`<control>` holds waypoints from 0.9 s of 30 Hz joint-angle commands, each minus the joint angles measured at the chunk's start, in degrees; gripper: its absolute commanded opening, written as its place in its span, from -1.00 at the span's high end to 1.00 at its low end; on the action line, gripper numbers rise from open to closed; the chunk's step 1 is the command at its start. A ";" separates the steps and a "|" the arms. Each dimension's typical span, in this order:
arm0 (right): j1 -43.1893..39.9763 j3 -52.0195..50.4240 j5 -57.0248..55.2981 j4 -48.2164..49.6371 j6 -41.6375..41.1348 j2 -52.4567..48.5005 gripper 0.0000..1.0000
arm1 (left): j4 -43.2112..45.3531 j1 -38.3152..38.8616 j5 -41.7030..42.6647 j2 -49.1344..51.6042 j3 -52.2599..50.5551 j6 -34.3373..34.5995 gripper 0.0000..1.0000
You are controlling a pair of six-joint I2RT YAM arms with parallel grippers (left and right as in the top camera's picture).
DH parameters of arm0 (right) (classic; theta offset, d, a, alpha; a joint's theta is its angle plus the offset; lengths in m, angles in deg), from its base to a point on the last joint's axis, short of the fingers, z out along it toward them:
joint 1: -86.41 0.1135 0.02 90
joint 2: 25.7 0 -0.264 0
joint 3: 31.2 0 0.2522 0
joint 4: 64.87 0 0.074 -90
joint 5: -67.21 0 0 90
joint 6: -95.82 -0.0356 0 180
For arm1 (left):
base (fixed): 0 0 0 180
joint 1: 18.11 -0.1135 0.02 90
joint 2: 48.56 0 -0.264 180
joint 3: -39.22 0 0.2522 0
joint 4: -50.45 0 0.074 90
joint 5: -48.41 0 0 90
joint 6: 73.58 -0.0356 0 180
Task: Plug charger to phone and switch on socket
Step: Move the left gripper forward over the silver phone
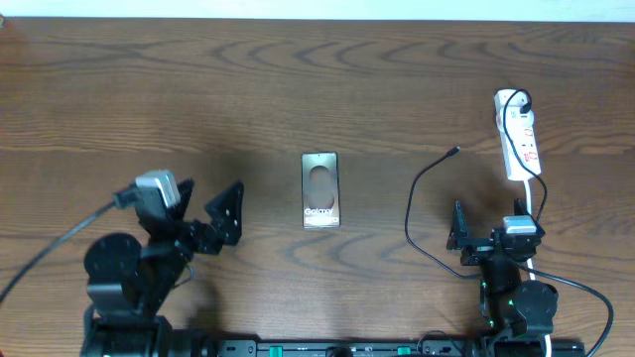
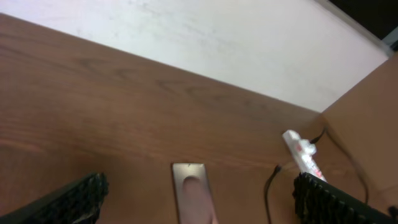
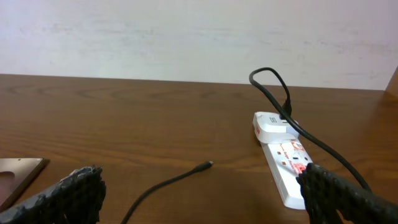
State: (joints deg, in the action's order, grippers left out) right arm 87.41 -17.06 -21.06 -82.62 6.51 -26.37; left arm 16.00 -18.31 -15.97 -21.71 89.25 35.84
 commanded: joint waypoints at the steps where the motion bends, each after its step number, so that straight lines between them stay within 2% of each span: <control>1: 0.55 -0.07 -0.04 -0.26 0.48 0.17 -0.99 | -0.37 0.17 1.38 4.81 5.92 1.44 -0.94; 13: 0.55 -0.07 -0.07 -0.26 0.48 0.17 -0.99 | -11.50 0.17 -0.79 15.06 16.57 -3.37 -0.94; 21: 0.55 -0.07 -0.07 -0.26 0.48 0.15 -0.98 | -12.07 1.01 -2.32 15.32 18.58 -4.17 -0.94; 27: 0.55 -0.07 -0.07 -0.24 0.48 0.17 -0.98 | -11.82 7.61 -10.29 15.52 18.73 -4.22 -0.94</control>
State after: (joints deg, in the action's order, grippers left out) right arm 87.41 -17.08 -21.08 -82.64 6.51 -26.39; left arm 3.89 -14.27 -20.21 -6.23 106.54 32.71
